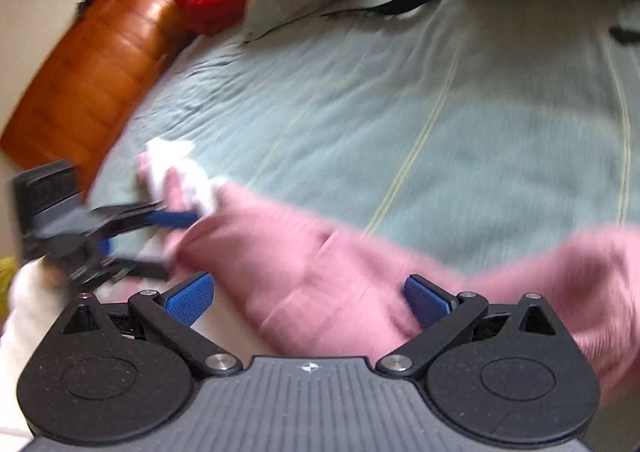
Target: Fold clothes
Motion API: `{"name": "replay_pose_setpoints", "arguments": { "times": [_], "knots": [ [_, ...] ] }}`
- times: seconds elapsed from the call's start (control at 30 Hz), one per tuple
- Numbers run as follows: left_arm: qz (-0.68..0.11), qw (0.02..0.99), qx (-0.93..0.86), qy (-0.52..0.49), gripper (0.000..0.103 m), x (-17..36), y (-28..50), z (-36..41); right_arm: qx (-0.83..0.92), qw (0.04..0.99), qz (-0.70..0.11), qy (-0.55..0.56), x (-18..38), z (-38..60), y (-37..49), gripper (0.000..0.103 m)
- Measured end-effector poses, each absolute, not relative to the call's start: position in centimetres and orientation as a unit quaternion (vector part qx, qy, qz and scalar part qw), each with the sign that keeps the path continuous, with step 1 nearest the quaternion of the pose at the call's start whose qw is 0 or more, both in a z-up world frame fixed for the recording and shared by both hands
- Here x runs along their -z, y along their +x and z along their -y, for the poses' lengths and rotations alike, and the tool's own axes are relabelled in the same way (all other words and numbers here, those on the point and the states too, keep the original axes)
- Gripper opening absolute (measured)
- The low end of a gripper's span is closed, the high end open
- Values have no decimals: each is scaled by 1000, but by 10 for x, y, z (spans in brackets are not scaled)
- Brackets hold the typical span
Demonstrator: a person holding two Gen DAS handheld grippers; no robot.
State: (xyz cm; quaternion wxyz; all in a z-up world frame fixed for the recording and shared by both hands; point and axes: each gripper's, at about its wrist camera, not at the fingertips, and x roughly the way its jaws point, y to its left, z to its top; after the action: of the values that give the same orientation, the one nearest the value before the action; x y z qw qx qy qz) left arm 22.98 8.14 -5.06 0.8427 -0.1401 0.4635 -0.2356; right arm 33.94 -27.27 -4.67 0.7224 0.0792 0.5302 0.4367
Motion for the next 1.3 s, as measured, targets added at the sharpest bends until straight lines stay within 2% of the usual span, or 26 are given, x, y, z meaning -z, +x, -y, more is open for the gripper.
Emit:
{"name": "replay_pose_setpoints", "arguments": {
  "times": [0.27,0.57,0.67,0.73,0.83,1.03,1.2,1.3],
  "knots": [
    [-468,847,225,-114,102,45,195,-85,-449,711,-541,-20,40,262,247,103],
    [-444,861,197,-149,102,44,172,-93,-437,793,-413,-103,14,233,243,102],
    [-446,858,192,-167,102,54,163,-100,-442,800,-380,-142,19,224,231,98],
    [-439,856,192,-193,102,61,162,-105,-450,796,-377,-147,25,217,228,90],
    [-422,854,191,-239,102,68,167,-113,-455,792,-378,-150,32,207,226,85],
    [-389,838,199,-327,101,86,196,-120,-462,790,-376,-147,32,198,225,83],
    [-331,854,194,-351,92,68,185,-139,-452,791,-385,-146,37,203,225,83],
    [-294,863,191,-363,92,55,177,-151,-446,791,-397,-137,44,208,230,84]
  ]
}}
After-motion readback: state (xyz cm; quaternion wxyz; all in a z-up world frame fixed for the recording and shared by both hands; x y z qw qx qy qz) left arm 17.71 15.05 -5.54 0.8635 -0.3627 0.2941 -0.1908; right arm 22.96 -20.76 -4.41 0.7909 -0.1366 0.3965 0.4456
